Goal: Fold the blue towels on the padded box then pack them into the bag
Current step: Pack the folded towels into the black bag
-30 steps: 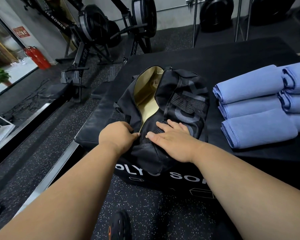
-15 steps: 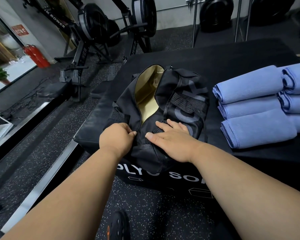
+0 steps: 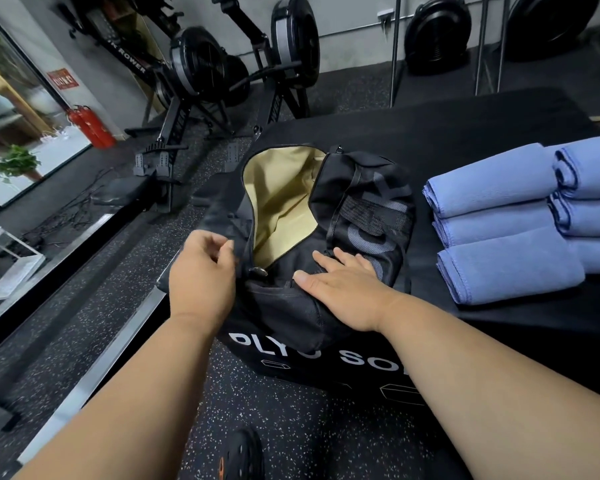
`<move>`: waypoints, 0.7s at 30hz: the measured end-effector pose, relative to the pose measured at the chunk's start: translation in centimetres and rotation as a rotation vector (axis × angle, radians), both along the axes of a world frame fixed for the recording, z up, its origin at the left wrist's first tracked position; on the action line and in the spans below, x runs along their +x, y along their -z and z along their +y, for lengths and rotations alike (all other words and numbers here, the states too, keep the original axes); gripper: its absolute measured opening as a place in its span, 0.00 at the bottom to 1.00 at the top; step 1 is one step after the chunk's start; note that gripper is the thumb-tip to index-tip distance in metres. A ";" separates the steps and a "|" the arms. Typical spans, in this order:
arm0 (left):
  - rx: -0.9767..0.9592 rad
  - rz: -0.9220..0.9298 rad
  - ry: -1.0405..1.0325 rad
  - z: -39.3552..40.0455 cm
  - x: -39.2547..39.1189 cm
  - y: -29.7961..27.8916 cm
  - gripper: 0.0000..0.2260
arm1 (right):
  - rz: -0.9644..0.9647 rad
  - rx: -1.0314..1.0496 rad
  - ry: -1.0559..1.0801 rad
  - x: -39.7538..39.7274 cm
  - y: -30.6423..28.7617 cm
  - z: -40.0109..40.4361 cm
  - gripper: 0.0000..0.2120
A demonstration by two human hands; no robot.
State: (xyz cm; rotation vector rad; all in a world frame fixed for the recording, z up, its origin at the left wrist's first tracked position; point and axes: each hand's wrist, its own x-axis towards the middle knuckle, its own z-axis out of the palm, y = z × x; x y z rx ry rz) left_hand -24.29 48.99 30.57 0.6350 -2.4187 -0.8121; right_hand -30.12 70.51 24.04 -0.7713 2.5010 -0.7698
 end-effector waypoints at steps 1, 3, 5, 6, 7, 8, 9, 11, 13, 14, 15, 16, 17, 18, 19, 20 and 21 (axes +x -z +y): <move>-0.034 -0.034 0.026 0.4 0.1 -0.2 0.05 | -0.001 0.002 -0.005 0.1 -0.1 0.0 0.43; -0.070 -0.103 0.061 1.7 -0.3 -0.7 0.14 | 0.000 0.001 -0.011 0.2 -0.3 0.1 0.41; -0.131 -0.213 0.044 2.3 -1.2 -0.8 0.23 | 0.006 0.002 -0.014 0.3 -0.4 0.2 0.41; -0.170 -0.260 0.032 2.3 -1.8 -0.8 0.24 | 0.007 0.001 -0.013 0.3 -0.5 0.2 0.42; -0.196 -0.291 0.027 2.0 -2.2 -0.7 0.22 | 0.007 -0.001 -0.015 0.3 -0.5 0.3 0.43; -0.206 -0.297 0.022 1.8 -2.5 -0.9 0.17 | 0.009 -0.002 -0.020 0.4 -0.5 0.5 0.45; -0.202 -0.280 0.012 1.5 -2.7 -1.1 0.13 | 0.012 -0.004 -0.027 0.3 -0.5 0.6 0.48; -0.181 -0.205 -0.020 1.1 -2.4 -1.5 0.08 | 0.008 -0.017 -0.027 0.3 -0.6 1.1 0.51; -0.163 -0.163 -0.043 0.9 -2.0 -1.6 0.07 | -0.005 -0.052 -0.015 0.4 -0.8 1.5 0.52; -0.156 -0.161 -0.044 0.9 -1.7 -1.5 0.08 | -0.006 -0.071 -0.019 0.5 -0.9 1.7 0.52; -0.147 -0.158 -0.038 0.9 -1.5 -1.4 0.09 | -0.001 -0.091 -0.024 0.5 -1.0 1.8 0.50; -0.139 -0.154 -0.032 1.0 -1.2 -1.4 0.10 | 0.007 -0.121 -0.023 0.6 -1.2 2.0 0.47; -0.133 -0.146 -0.030 1.2 -1.0 -1.4 0.11 | 0.018 -0.165 -0.014 0.6 -1.2 2.2 0.45; -0.133 -0.136 -0.032 1.5 -0.9 -1.6 0.11 | 0.036 -0.220 0.004 0.5 -1.2 2.5 0.44; -0.140 -0.121 -0.034 1.9 -0.9 -1.7 0.12 | 0.060 -0.278 0.025 0.5 -1.2 2.9 0.43; -0.154 -0.103 -0.032 2.3 -0.9 -2.0 0.13 | 0.090 -0.329 0.042 0.5 -1.3 3.3 0.42; -0.169 -0.080 -0.022 2.9 -0.9 -2.3 0.14 | 0.120 -0.376 0.056 0.7 -1.5 3.8 0.41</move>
